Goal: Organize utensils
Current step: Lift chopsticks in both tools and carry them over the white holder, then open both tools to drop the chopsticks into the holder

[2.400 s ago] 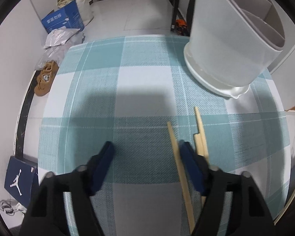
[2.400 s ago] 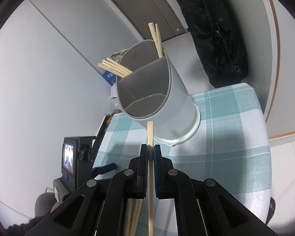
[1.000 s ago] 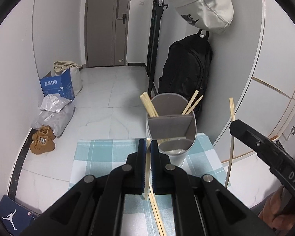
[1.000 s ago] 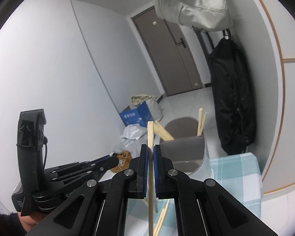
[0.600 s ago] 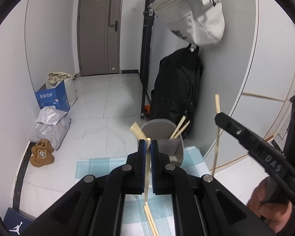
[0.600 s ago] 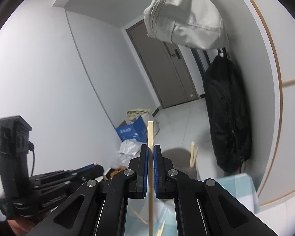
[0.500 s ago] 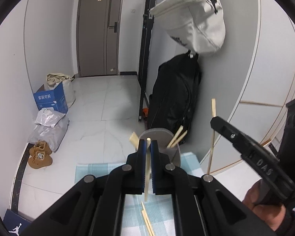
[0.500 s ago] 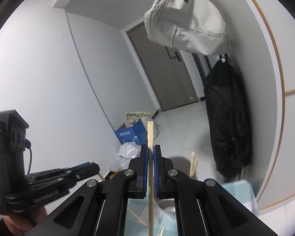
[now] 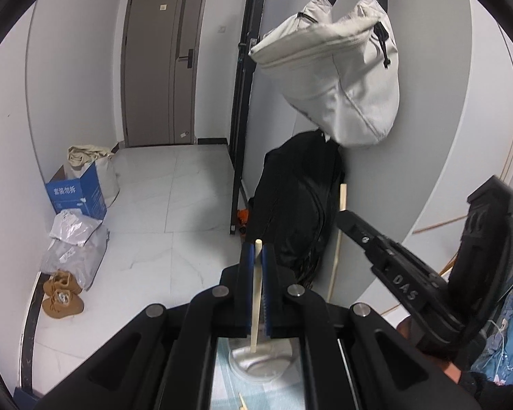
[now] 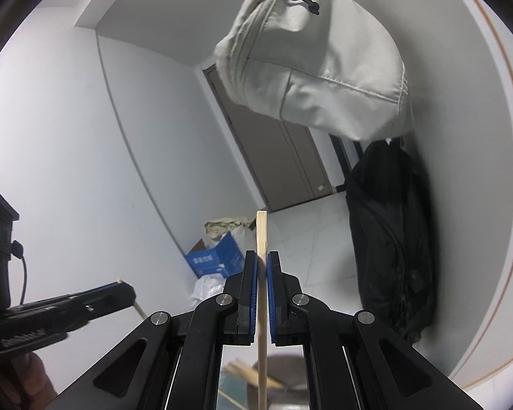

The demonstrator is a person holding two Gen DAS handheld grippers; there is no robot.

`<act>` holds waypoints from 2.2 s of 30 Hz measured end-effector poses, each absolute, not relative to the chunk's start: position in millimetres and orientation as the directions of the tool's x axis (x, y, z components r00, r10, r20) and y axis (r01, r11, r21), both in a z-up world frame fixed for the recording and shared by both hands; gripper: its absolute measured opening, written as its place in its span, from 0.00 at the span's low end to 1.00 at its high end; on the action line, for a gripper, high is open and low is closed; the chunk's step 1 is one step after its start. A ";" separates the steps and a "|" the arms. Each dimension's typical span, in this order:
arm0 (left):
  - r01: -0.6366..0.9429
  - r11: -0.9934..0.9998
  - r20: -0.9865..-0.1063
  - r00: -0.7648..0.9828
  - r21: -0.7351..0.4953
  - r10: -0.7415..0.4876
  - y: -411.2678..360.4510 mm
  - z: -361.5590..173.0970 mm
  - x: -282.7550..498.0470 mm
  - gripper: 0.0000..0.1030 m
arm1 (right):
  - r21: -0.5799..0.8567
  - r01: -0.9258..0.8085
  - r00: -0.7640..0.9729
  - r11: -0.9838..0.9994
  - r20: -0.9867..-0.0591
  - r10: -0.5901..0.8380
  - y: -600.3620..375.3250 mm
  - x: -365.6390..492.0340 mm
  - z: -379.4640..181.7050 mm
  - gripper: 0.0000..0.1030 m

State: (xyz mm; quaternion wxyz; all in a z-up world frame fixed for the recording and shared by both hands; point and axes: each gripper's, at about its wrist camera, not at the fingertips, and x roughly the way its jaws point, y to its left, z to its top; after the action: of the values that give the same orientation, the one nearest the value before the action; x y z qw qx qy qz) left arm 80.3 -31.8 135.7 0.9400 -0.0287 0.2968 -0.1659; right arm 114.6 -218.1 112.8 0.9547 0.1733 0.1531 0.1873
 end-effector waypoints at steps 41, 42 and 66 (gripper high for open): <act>0.323 0.920 -0.617 0.684 -0.222 -0.389 -40.3 65.3 129.8 0.01 | 0.240 -0.338 0.910 0.910 -0.163 0.381 -187.6 145.7 28.9 0.04; 0.323 0.921 -0.619 0.683 -0.219 -0.387 -40.3 63.9 129.2 0.01 | 0.238 -0.341 0.907 0.909 -0.169 0.385 -188.0 145.9 28.1 0.04; 0.421 0.845 -0.690 0.502 -0.330 -0.521 -43.9 29.3 131.0 0.01 | 0.227 -0.429 0.795 0.874 -0.365 0.485 -192.7 133.8 -6.9 0.06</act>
State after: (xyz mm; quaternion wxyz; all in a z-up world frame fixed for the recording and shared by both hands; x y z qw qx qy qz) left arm 131.0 -43.9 29.3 0.8647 -0.0594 0.4179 -0.2724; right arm 133.8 -192.7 -6.9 0.9450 0.0663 0.2101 0.2417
